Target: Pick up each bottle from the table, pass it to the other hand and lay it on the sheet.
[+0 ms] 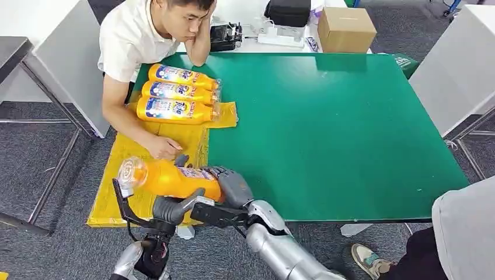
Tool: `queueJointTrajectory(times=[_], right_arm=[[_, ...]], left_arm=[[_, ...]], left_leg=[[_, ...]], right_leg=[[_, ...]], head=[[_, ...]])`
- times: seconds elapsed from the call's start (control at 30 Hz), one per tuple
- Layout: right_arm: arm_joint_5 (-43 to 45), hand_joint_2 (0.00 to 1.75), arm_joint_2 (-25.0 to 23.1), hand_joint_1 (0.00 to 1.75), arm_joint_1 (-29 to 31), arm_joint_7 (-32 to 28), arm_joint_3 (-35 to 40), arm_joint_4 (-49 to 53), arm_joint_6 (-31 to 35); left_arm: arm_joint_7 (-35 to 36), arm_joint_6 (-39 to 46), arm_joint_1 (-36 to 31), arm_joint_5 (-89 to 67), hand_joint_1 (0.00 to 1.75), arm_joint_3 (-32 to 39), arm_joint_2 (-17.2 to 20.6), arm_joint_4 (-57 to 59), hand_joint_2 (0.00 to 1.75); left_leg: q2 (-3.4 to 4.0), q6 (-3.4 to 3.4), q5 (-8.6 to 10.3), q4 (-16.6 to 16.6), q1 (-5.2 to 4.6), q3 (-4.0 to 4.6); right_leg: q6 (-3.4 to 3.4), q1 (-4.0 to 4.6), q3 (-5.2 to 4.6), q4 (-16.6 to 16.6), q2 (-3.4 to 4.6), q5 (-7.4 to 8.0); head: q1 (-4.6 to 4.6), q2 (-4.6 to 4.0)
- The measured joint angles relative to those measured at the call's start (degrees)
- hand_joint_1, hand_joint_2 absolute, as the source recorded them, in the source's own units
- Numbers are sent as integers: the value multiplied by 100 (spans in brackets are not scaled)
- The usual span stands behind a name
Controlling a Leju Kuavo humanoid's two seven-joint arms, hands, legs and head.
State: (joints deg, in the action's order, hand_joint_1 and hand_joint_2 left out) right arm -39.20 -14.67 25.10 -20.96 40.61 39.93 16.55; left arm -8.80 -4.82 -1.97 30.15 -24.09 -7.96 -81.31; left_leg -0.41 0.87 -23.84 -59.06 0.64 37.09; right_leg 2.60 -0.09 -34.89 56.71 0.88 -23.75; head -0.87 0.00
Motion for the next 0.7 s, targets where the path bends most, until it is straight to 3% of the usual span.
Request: queueJointTrajectory(times=[0.5,0.53,0.57,0.7], right_arm=[[215,175,4,175,-65,-110,-127,-44,-5],[215,175,4,175,-63,-114,-127,-46,-5],[200,175,4,175,-61,-116,-127,-52,0],[-19,175,-11,175,-25,-20,-92,-109,208]], left_arm=[[-108,-2,-55,419,0,-181,-114,-11,175],[-110,-32,-54,478,44,-181,-114,-13,175],[-119,-61,-53,546,175,-181,-114,-15,175],[-55,-100,-45,512,175,-183,-109,-33,175]], left_leg=[[9,0,0,0,1,0],[9,0,0,0,0,1],[9,0,0,0,0,1],[8,0,0,0,0,0]], right_leg=[[0,1,-4,-1,1,1],[0,1,-3,-1,1,1],[0,1,-3,-1,1,1],[0,0,-4,-1,1,1]], head=[[0,0],[2,0],[0,0],[0,0]])
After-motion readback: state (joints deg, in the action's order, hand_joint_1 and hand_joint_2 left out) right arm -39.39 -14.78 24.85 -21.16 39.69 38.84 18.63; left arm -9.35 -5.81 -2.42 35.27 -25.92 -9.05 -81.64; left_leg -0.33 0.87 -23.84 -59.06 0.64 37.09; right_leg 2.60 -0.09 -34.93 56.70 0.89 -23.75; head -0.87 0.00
